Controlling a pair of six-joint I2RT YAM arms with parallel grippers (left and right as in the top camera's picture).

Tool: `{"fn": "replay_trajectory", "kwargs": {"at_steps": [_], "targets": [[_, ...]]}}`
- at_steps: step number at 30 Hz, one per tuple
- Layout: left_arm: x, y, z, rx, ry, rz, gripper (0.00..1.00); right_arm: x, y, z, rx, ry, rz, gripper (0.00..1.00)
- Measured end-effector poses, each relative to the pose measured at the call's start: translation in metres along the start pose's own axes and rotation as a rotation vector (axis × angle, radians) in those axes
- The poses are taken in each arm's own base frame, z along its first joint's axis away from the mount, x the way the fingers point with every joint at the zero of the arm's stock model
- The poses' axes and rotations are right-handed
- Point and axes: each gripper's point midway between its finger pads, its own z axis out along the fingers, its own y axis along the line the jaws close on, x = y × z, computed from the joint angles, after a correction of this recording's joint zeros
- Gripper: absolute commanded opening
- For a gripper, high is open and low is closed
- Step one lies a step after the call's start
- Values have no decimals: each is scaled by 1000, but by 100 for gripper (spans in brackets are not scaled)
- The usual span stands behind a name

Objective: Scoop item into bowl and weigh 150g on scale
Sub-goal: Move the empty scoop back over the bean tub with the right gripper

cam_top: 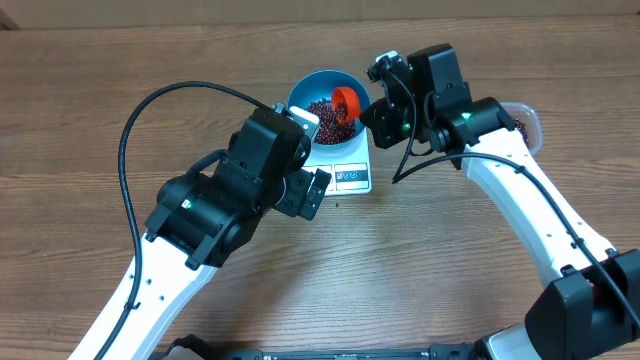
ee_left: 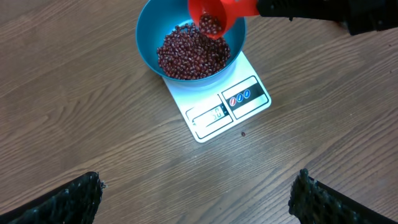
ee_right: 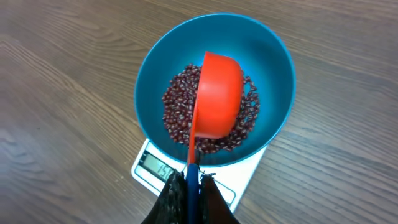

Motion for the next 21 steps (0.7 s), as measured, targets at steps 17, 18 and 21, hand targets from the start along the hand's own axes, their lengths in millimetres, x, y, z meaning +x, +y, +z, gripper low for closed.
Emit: {"fn": "replay_trajectory", "kwargs": {"at_steps": [17,18,21], "targets": [[0,0,0,0,0,0,100,2,-89,-80,-286,-141,401,4],[0,0,0,0,0,0,100,6,-95,-85,-288,-141,431,4],[0,0,0,0,0,0,100,21,-119,-101,-262,-140,535,4]]}}
